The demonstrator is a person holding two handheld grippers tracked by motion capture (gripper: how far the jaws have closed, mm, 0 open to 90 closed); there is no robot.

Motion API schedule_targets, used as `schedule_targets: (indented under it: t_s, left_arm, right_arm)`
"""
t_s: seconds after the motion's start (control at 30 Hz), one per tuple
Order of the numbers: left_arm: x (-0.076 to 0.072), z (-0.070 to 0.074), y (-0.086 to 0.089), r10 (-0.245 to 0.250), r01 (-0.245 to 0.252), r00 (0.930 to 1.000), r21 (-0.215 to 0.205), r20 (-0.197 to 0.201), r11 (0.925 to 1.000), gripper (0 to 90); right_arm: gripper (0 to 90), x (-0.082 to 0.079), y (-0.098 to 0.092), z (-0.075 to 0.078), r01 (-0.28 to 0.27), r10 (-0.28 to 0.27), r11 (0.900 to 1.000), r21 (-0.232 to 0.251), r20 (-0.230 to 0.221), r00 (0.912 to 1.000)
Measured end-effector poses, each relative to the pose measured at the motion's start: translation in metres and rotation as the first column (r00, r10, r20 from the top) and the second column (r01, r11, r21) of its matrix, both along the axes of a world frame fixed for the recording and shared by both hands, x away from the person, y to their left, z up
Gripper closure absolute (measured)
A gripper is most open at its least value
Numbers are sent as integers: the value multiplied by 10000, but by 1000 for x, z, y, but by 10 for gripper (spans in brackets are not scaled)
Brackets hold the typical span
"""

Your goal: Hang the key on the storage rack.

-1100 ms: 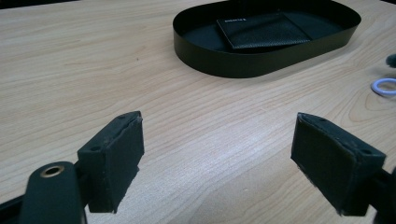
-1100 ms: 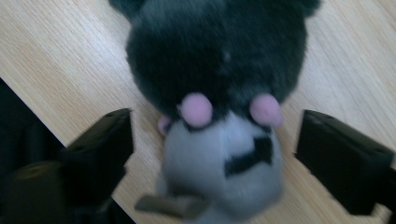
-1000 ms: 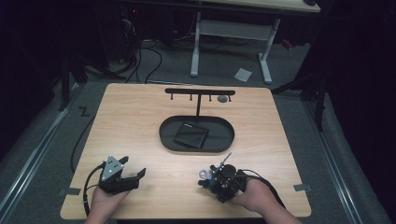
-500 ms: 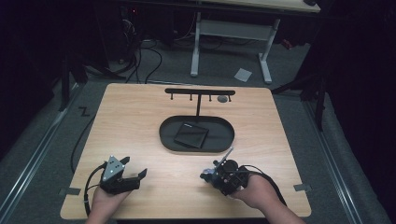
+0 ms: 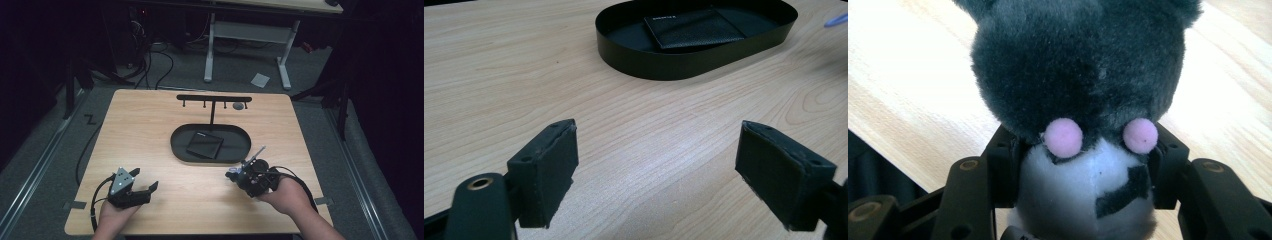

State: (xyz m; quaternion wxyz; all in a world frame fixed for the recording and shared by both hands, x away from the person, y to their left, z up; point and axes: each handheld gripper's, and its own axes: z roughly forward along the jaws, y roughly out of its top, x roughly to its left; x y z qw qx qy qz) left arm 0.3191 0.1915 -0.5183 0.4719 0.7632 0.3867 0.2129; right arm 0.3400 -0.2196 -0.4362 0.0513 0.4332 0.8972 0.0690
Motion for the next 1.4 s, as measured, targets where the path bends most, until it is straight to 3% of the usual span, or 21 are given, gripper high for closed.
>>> schedule_targets:
  t_s: [0.63, 1.1, 1.27, 1.4]
  left_arm:
    - [-2, -1, 1, -48, 48, 10000, 17, -8, 10000, 176]
    - [-11, -2, 18, 380, -379, 9993, 139, -21, 9992, 177]
    - [-14, -4, 26, 499, -491, 9985, 306, -240, 9983, 175]
    - [-17, -4, 29, 577, -571, 9982, 312, -187, 9979, 175]
  right_arm:
    - [458, 21, -35, 30, 1001, -1004, 9949, 99, 528, 9935]
    - [459, 38, -49, 55, 1432, -1453, 9893, 284, 993, 9844]
    - [459, 45, -52, 69, 1490, -1537, 9878, 450, 1306, 9794]
    - [464, 51, -51, 80, 1554, -1613, 9866, 492, 1568, 9744]
